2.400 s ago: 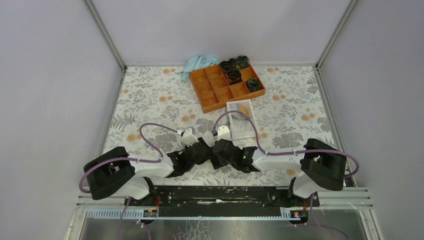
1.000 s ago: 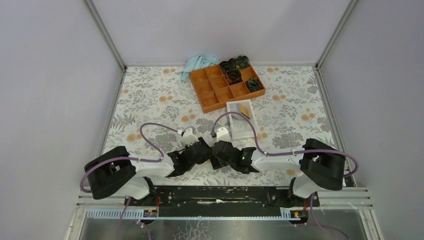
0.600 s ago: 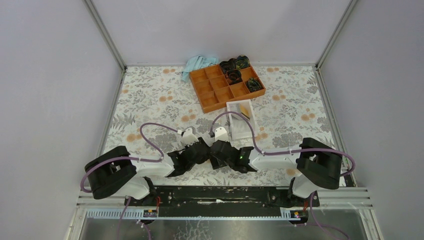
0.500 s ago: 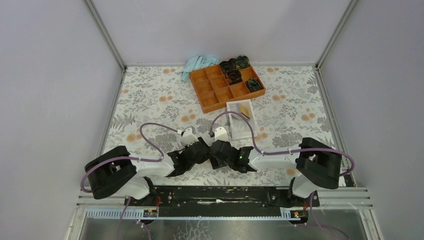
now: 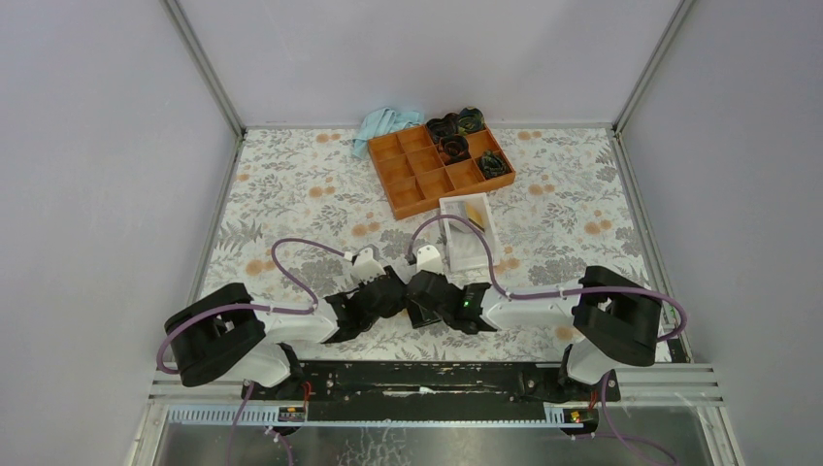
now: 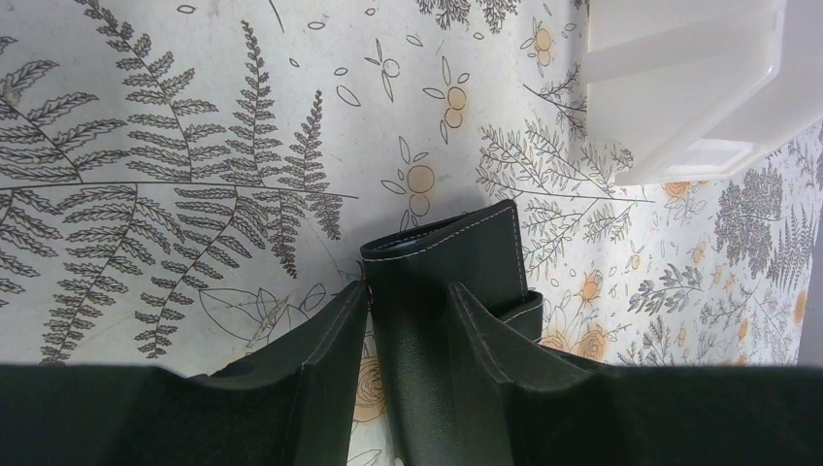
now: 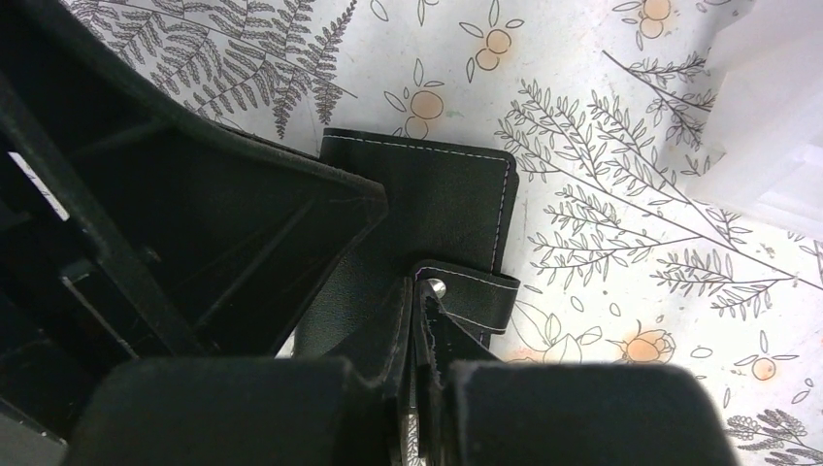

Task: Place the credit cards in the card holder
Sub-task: Close the card holder at the center of the board.

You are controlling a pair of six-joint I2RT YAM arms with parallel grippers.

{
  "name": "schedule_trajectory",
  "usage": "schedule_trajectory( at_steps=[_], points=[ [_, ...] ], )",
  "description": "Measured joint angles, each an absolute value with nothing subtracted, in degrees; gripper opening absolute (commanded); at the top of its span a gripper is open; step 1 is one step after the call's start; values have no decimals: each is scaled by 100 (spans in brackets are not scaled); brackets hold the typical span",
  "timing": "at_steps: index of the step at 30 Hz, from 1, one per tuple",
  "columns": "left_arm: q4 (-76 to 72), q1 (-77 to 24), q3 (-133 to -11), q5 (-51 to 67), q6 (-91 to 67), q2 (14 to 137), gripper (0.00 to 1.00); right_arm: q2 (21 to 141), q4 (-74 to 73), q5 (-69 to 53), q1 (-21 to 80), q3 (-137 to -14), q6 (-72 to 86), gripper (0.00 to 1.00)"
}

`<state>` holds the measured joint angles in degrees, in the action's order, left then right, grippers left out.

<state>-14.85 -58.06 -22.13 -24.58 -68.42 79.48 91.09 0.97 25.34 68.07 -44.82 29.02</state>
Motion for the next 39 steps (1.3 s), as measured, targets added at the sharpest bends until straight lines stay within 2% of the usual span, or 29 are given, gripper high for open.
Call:
schedule_trajectory(
  at_steps=[39],
  points=[
    [-1874, -5769, -2180, -2497, -6845, 8169, 40, 9041, 73, 108, 5358, -4495, 3446, 3]
  ],
)
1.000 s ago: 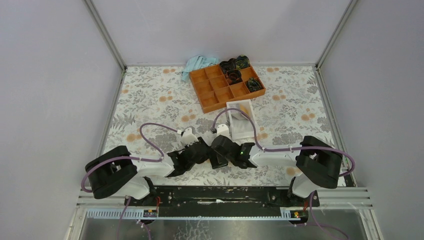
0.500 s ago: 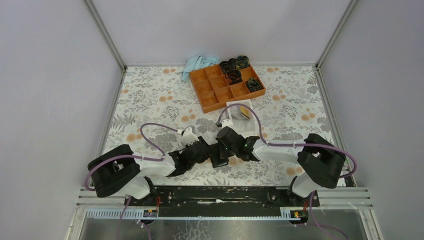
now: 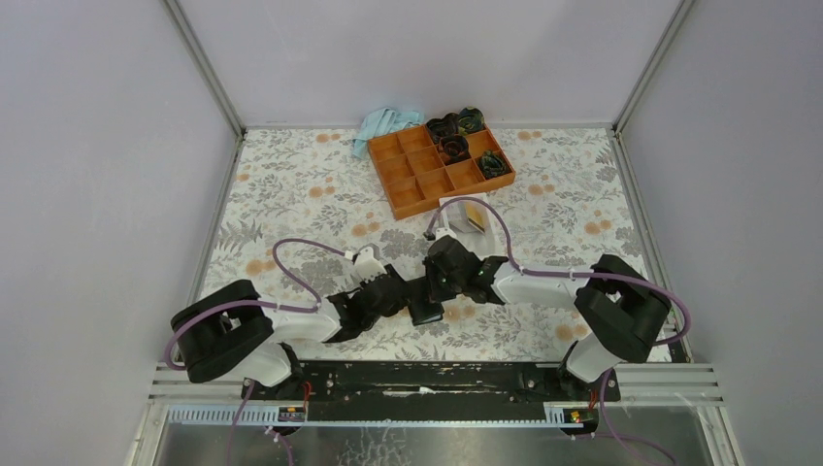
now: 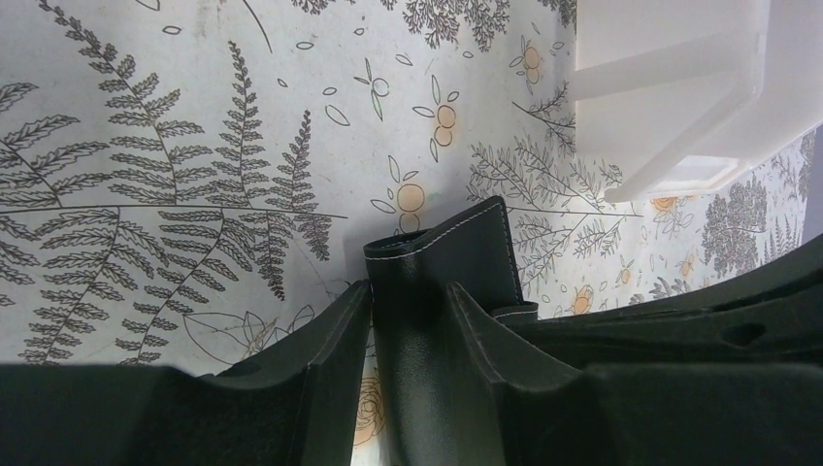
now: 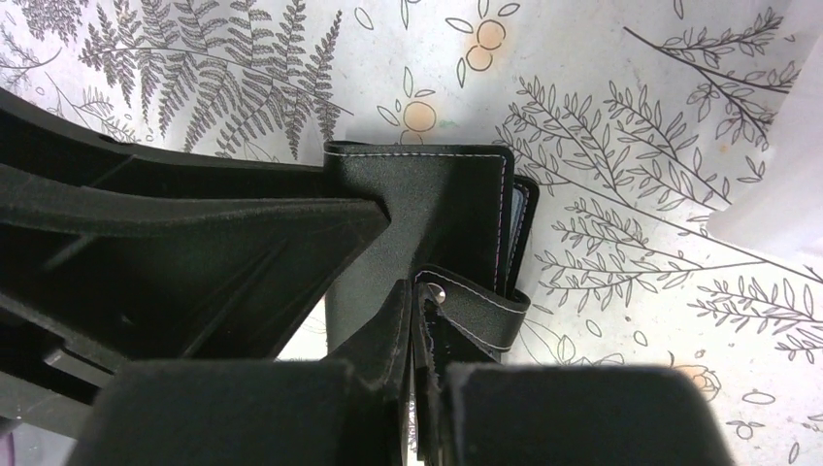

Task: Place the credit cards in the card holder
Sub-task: Close the card holder at the center of the board.

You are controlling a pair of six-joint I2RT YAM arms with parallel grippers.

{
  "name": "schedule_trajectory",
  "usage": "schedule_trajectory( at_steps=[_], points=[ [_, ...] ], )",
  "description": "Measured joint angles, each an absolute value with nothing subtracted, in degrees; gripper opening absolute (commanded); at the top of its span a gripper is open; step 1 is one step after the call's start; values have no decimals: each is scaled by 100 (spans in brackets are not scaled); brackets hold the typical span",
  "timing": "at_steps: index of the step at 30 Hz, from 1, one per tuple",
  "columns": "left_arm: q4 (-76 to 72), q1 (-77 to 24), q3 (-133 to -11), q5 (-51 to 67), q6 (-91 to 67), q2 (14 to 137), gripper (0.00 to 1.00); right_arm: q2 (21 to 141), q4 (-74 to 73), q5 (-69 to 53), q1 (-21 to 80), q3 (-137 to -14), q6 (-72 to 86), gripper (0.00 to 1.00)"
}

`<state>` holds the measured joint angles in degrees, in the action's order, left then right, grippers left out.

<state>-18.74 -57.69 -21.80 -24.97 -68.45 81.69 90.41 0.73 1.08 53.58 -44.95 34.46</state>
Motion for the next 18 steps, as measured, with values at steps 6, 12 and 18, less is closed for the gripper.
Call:
schedule_trajectory(
  at_steps=[6, 12, 18],
  points=[
    [-1959, -5767, -2204, -2536, -6845, 8256, 40, 9216, 75, -174, 5231, -4619, 3448, 3],
    [-2071, -5780, -2272, -2445, -6847, 8383, 39, 9456, 198, -386, 5072, -4703, 3457, 3],
    [-2106, -5778, -2322, -2456, -6845, 8462, 40, 9474, 180, -596, 4932, -4711, 3454, 3]
  ],
)
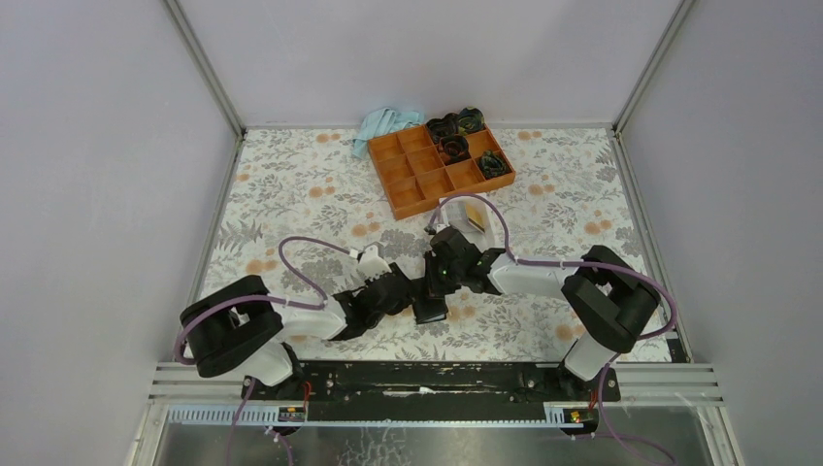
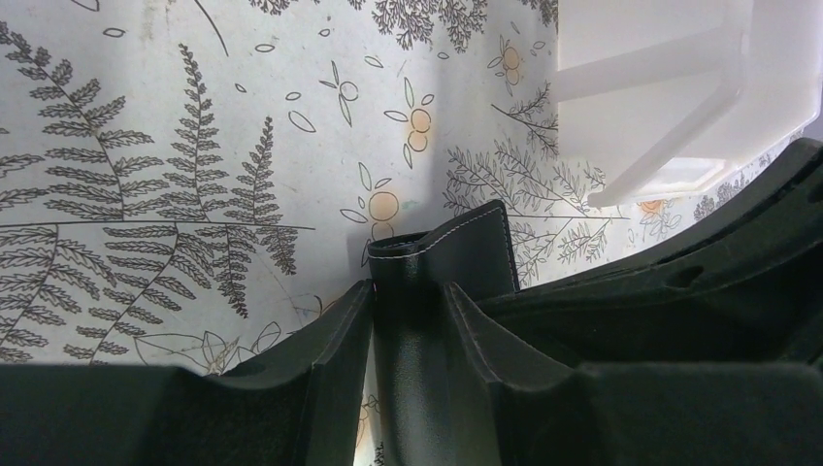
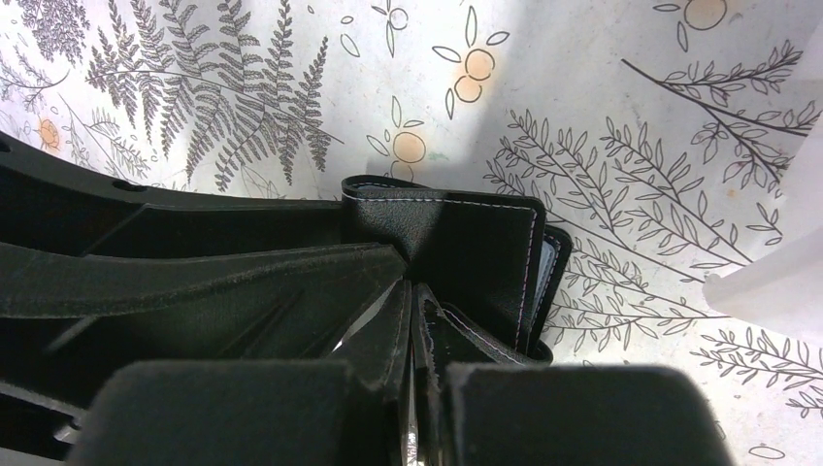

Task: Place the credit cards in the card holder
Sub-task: Close the card holder at the center of the board, then reset both arms

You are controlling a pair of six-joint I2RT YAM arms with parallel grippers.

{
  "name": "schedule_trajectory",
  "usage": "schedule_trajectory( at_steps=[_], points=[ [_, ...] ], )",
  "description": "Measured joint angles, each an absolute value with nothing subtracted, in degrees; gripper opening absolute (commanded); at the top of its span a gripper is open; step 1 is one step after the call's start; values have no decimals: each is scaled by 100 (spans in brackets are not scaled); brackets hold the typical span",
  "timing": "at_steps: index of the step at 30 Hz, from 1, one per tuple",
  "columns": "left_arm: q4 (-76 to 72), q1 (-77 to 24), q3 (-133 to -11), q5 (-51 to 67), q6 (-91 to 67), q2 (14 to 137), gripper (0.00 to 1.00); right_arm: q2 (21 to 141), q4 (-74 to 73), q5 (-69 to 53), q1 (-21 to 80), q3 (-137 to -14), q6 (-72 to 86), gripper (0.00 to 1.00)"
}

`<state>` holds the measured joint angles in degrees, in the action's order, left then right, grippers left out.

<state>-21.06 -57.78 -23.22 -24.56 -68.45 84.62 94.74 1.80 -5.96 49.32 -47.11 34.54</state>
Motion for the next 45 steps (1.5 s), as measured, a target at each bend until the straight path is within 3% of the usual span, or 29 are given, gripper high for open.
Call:
schedule_trajectory(
  at_steps=[6, 13, 16, 26, 45],
  points=[
    [-2112, -5778, -2344, -2458, -6851, 8493, 41, 9474, 97, -591, 4917, -4751, 3385, 8],
    [-2108, -5780, -2346, -2462, -6899, 8460, 50, 9404, 5, -545, 4910, -4759, 3225, 34],
    [-2058, -5780, -2344, -2504, -6899, 8394, 56, 9332, -119, -499, 4888, -4777, 3122, 39],
    [-1865, -5780, -2344, -2587, -6890, 8248, 58, 9271, -224, -506, 4869, -4807, 2976, 45],
    [-1232, -5848, -2333, -2545, -6838, 7850, 58, 8742, -91, -556, 4869, -5083, 2976, 47]
  ],
)
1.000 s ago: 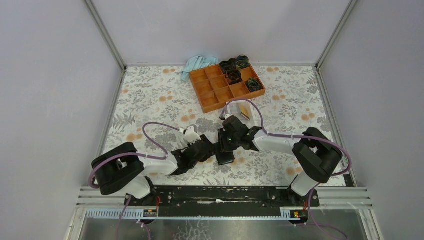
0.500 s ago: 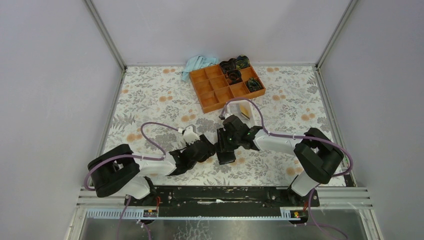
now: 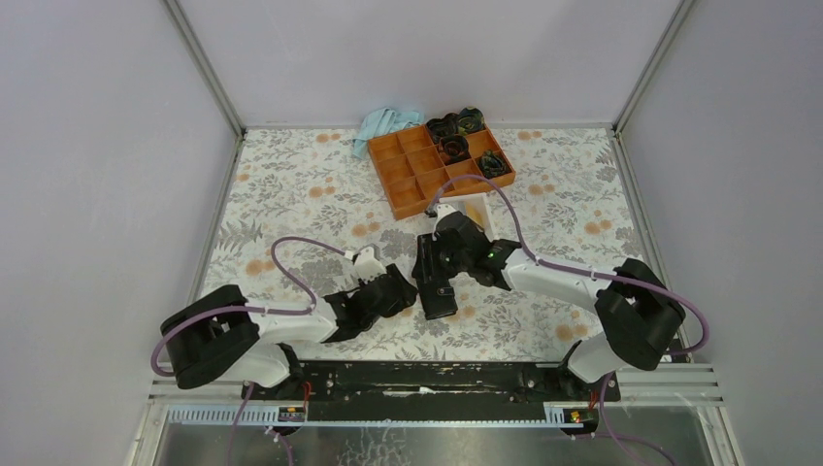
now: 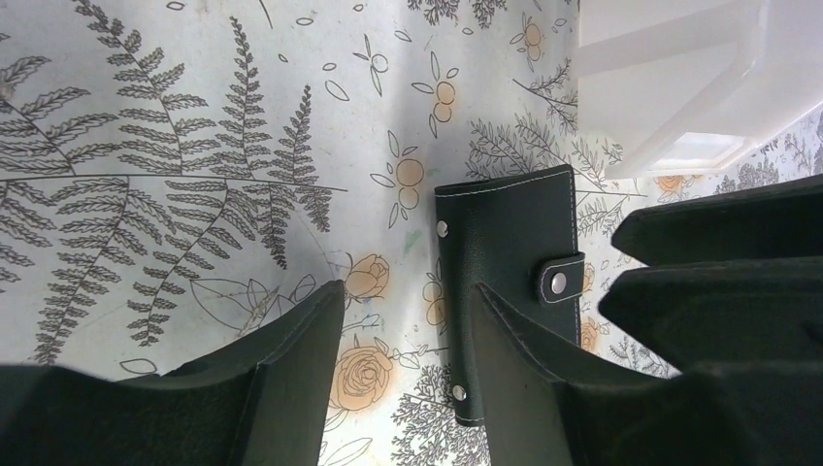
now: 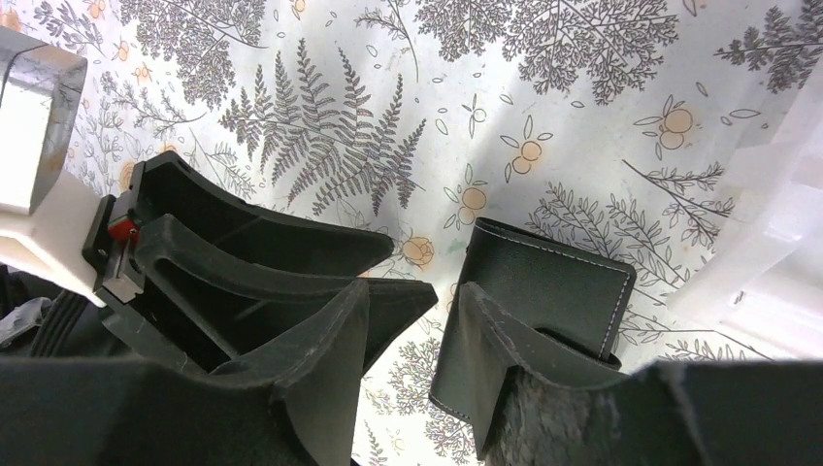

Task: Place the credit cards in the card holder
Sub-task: Reset both arms

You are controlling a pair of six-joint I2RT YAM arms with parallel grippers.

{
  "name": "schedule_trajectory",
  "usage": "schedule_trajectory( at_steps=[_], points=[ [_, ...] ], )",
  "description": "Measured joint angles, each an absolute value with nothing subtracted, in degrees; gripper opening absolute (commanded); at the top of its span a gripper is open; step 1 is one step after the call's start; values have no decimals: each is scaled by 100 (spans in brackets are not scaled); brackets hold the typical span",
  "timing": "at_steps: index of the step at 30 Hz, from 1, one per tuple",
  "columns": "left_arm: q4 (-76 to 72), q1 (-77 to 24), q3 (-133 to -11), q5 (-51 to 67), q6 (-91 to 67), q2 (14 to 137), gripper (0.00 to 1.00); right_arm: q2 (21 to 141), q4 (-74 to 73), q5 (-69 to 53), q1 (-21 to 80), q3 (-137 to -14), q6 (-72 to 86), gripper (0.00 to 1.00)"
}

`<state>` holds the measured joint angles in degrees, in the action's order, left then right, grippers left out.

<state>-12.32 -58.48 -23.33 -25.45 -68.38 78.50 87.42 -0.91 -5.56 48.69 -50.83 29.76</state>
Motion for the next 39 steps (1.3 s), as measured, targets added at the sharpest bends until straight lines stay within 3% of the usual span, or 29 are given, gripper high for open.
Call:
schedule_trajectory(
  at_steps=[9, 12, 15, 20, 21, 22, 23, 24, 39],
  points=[
    [-862, -5850, -2239, -2628, -6731, 7264, 58, 8285, -436, -12, 4869, -5078, 2729, 49],
    [-744, -5850, -2233, -2705, -6683, 7076, 65, 7944, -550, 325, 4869, -5002, 2674, 55],
    [-591, -5850, -2235, -2788, -6602, 6871, 72, 7561, -705, 615, 4869, -4849, 2663, 68],
    [-263, -5850, -2235, -2956, -6471, 6412, 85, 6888, -840, 939, 4869, -4230, 2738, 79],
    [-193, -5850, -2235, -3000, -6447, 6311, 87, 6733, -886, 1007, 4869, -4084, 2766, 86],
    [-130, -5852, -2237, -3037, -6420, 6235, 91, 6604, -928, 1070, 4869, -3966, 2786, 99],
    [1, -5850, -2244, -3109, -6390, 6132, 99, 6442, -991, 1162, 4869, -3828, 2814, 99],
    [54, -5850, -2246, -3127, -6366, 6101, 100, 6320, -1039, 1251, 4869, -3734, 2842, 99],
    [1140, -5852, -2462, -3684, -6202, 5422, 100, 5330, -1927, 3242, 4869, -3476, 3140, 99]
  ],
)
